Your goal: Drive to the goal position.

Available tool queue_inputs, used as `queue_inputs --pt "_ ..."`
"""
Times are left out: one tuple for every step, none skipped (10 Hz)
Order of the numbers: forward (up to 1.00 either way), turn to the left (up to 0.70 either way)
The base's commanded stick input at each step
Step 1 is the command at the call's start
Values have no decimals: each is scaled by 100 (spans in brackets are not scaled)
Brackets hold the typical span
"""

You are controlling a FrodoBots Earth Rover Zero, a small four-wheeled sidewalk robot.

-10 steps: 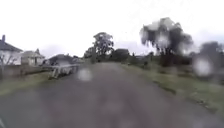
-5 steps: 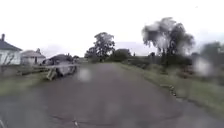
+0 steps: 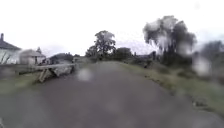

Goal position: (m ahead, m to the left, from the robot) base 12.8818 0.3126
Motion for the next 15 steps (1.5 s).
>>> queue_inputs --pt "100 0" --pt "100 0" --pt "100 0" --pt "100 0" --pt "100 0" --pt "100 0" --pt "100 0" --pt "100 0" --pt "100 0" --pt "100 0" --pt "100 0" --pt "100 0" --pt "100 0" --pt "100 0" --pt "100 0"
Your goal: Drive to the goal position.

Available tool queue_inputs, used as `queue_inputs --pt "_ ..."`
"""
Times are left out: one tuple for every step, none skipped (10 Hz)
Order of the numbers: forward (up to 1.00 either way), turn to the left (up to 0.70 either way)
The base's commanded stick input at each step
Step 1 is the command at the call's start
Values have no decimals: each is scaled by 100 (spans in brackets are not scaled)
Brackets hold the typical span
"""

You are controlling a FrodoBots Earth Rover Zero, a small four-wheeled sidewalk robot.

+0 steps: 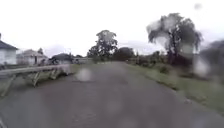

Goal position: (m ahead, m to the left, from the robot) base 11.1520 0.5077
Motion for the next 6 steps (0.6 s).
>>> queue_inputs --pt "100 0" --pt "100 0" --pt "100 0" --pt "100 0" --pt "100 -9" --pt "100 -17"
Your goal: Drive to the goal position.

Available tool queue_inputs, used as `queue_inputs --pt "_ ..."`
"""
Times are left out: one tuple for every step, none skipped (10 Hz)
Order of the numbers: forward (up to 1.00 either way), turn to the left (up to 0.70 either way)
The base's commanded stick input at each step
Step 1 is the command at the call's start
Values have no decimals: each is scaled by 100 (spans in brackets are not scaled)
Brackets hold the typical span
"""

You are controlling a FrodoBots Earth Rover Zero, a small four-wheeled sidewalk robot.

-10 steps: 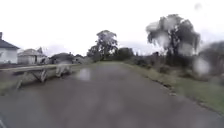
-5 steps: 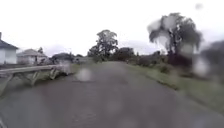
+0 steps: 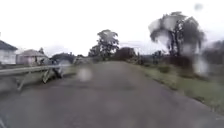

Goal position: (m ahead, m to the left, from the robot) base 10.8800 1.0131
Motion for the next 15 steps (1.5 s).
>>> queue_inputs --pt "100 -24" --pt "100 -38" --pt "100 -39" --pt "100 -39" --pt "100 -39" --pt "100 -39" --pt "100 -39" --pt "100 -14" --pt "100 -7" --pt "100 0" --pt "100 0" --pt "100 0" --pt "100 0" --pt "100 0" --pt "100 0"
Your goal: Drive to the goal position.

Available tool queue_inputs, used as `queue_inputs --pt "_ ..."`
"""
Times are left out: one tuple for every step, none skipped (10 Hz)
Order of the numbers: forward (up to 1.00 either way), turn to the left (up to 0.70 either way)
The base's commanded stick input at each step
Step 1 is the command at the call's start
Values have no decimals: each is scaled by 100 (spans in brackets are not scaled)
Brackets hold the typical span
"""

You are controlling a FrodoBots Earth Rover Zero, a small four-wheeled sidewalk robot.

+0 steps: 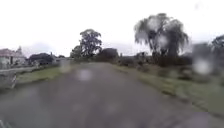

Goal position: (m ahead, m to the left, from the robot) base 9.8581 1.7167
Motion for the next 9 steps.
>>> queue_inputs --pt "100 0" --pt "100 0" --pt "100 0" --pt "100 0" --pt "100 0" --pt "100 0" --pt "100 0" --pt "100 0" --pt "100 0"
